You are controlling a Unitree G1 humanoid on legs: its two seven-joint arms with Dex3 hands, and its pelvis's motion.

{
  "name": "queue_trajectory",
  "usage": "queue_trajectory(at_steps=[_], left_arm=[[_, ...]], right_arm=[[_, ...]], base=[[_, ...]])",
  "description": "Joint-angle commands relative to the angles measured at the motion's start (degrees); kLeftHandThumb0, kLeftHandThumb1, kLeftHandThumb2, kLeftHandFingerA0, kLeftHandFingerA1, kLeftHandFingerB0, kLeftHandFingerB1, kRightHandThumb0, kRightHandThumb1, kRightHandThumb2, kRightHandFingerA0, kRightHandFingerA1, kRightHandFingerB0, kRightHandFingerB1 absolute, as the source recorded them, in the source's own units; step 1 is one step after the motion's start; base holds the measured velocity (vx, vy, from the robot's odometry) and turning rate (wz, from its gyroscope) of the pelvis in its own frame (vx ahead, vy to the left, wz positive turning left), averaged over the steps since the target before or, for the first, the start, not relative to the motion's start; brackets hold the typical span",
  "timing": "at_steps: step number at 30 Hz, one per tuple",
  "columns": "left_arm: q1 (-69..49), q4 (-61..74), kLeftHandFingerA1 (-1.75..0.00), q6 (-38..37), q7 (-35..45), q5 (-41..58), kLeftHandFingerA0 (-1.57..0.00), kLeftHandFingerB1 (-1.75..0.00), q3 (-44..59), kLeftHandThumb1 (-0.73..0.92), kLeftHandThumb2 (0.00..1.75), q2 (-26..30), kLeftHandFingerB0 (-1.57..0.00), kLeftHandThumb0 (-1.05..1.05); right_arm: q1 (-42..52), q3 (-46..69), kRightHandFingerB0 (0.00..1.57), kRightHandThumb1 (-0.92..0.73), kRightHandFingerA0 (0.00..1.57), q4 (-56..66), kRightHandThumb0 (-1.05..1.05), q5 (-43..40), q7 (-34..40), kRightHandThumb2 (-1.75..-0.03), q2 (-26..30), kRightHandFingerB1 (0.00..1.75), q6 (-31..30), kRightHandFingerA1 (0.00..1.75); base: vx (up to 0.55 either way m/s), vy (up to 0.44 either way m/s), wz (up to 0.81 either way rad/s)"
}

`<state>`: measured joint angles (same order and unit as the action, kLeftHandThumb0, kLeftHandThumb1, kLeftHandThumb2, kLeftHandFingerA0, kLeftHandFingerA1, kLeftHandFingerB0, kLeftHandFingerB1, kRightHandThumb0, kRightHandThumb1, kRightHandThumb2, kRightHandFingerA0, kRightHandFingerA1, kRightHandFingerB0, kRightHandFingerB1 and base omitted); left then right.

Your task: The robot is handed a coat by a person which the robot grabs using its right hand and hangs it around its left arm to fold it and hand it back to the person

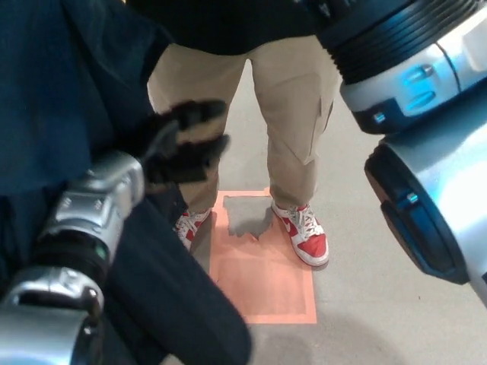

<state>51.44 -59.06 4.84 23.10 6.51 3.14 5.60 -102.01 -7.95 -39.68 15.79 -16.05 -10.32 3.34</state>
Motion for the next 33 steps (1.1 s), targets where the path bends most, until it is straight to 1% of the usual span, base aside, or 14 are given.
queue_trajectory(at_steps=[1,6,7,11,15,17,20,21,22,23,24,27,32,33], left_arm=[[6.25,-5.38,-0.48,-8.25,-4.83,-1.52,0.0,-0.46,2.07,0.5,1.05,3.46,0.0,-0.36],[8.86,-7.11,-0.49,-8.49,-4.63,-1.63,0.0,-0.47,2.77,0.51,1.06,4.6,0.0,-0.36],[9.25,-7.39,-0.38,-8.35,-4.72,-1.59,-0.02,-0.38,2.95,0.63,0.95,4.8,-0.02,-0.79],[10.14,-8.18,-0.37,-8.56,-4.55,-1.71,-0.03,-0.37,3.13,0.6,0.96,5.14,-0.04,-0.72],[10.79,-8.54,-0.36,-8.21,-5.39,-1.55,-0.03,-0.38,3.62,0.59,0.93,5.61,-0.03,-0.7],[10.76,-8.67,-0.41,-8.58,-5.74,-1.81,-0.03,-0.38,3.61,0.59,0.93,6.33,-0.03,-0.72],[10.73,-8.8,-0.39,-9.22,-5.28,-2.53,-0.01,-0.37,3.08,0.63,0.92,7.38,-0.01,-0.84],[10.71,-8.84,-0.39,-9.27,-5.13,-2.44,-0.01,-0.38,3.19,0.62,0.93,7.66,-0.01,-0.82],[10.49,-8.8,-0.5,-9.52,-4.92,-2.08,0.0,-0.48,3.6,0.53,1.07,8.06,0.0,-0.36],[10.28,-8.68,-0.5,-9.58,-4.75,-1.61,0.0,-0.48,4.11,0.53,1.07,8.48,0.0,-0.36],[10.21,-8.68,-0.4,-9.55,-4.62,-1.4,0.0,-0.4,4.34,0.58,0.92,8.72,-0.1,-0.75],[10.35,-8.99,-0.4,-9.0,-4.61,-0.9,-0.01,-0.34,5.06,0.58,0.92,9.7,-0.1,-0.77],[10.26,-9.05,-0.4,-8.84,-3.37,-0.75,-0.03,-0.33,5.68,0.59,0.94,11.93,-0.02,-0.71],[9.95,-8.91,-0.49,-8.8,-4.49,-1.58,0.0,-0.48,5.17,0.47,1.03,12.44,0.0,-0.37]], right_arm=[[-5.15,3.76,1.05,-0.83,1.13,7.35,-0.4,-4.53,0.13,-0.65,0.86,0.72,-10.45,0.67],[-2.59,3.52,1.09,-0.84,1.11,15.18,-0.4,-2.32,1.69,-0.65,2.27,0.72,-11.36,0.69],[-1.63,3.65,1.12,-0.84,1.11,17.34,-0.41,-2.41,1.57,-0.65,2.54,0.7,-12.76,0.69],[2.67,5.13,1.11,-0.86,1.15,24.79,-0.39,-5.1,0.38,-0.65,3.03,0.71,-16.44,0.75],[12.42,6.93,1.09,-0.86,1.13,41.92,-0.39,-6.41,-2.58,-0.65,5.76,0.68,-26.57,0.63],[19.66,8.83,1.19,-0.87,1.24,52.02,-0.39,-7.24,-3.63,-0.68,7.09,0.75,-30.22,0.62],[27.26,11.53,1.13,-0.9,1.2,62.31,-0.39,-8.69,-5.69,-0.66,8.92,0.74,-36.04,0.66],[30.94,13.33,1.16,-0.9,1.22,66.26,-0.37,-9.53,-6.12,-0.66,9.43,0.74,-37.31,0.64],[37.42,16.78,1.18,-0.9,1.25,71.6,-0.34,-11.46,-6.77,-0.69,9.88,0.78,-37.71,0.6],[42.02,19.0,1.18,-0.9,1.25,74.54,-0.34,-12.49,-7.36,-0.69,10.49,0.78,-36.72,0.6],[44.51,20.22,1.19,-0.9,1.28,75.79,-0.35,-12.87,-7.73,-0.7,11.01,0.83,-36.04,0.64],[52.45,25.77,1.19,-0.85,1.27,78.53,-0.37,-14.65,-7.76,-0.65,11.36,0.78,-34.68,0.72],[63.81,35.41,1.17,-0.9,1.24,78.86,-0.34,-20.7,-9.45,-0.66,12.59,0.8,-32.35,0.78],[66.61,38.65,1.18,-0.87,1.27,77.64,-0.34,-21.68,-8.84,-0.68,12.47,0.79,-32.3,0.73]], base=[[0.0,0.0,0.0],[0.0,0.0,0.0],[0.0,0.0,0.0],[0.0,0.0,0.0],[0.0,0.0,0.0],[0.0,0.0,0.0],[0.0,0.0,0.0],[0.0,0.0,0.0],[0.0,0.0,0.0],[0.0,0.0,0.0],[0.0,0.0,0.0],[0.0,0.0,0.0],[0.0,0.0,0.0],[0.0,0.0,0.0]])
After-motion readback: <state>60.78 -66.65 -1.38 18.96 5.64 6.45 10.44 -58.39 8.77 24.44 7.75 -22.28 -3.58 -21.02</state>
